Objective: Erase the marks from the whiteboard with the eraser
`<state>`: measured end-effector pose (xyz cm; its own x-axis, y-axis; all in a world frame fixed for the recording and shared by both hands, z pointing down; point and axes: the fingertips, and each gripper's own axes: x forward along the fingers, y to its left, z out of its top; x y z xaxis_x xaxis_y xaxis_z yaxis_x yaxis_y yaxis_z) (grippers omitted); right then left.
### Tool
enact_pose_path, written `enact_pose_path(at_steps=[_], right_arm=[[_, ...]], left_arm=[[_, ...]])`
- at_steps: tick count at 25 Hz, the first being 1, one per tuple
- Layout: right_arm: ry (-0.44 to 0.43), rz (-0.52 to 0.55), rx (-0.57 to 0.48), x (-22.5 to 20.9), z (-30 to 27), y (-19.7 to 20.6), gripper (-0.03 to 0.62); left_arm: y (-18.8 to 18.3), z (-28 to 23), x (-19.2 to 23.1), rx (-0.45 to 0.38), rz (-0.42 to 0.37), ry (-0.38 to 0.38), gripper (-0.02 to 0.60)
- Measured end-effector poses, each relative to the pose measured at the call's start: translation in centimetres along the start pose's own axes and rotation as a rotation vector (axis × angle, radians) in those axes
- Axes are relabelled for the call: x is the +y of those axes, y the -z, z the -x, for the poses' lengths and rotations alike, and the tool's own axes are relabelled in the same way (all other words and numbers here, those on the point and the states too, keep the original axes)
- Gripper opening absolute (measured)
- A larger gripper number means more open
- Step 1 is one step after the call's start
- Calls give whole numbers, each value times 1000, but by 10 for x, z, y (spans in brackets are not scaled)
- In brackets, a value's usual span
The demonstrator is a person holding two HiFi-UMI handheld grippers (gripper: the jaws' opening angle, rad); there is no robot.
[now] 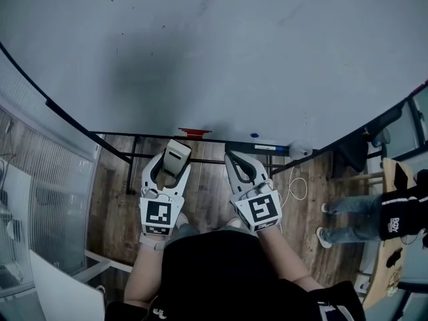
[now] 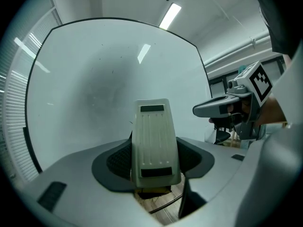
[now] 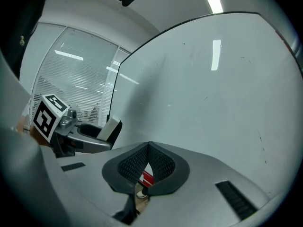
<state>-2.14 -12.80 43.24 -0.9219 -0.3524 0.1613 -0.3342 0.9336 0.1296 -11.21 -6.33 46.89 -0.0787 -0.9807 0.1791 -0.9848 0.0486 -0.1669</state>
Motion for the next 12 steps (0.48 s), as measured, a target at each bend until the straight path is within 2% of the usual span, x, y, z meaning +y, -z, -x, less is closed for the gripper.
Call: enact_pose_path(at_steps=[12], right_arm=[[36,-22,26,-1,-9,8,26]], left_arm=[[0,-8,6,-14,-43,55,268]])
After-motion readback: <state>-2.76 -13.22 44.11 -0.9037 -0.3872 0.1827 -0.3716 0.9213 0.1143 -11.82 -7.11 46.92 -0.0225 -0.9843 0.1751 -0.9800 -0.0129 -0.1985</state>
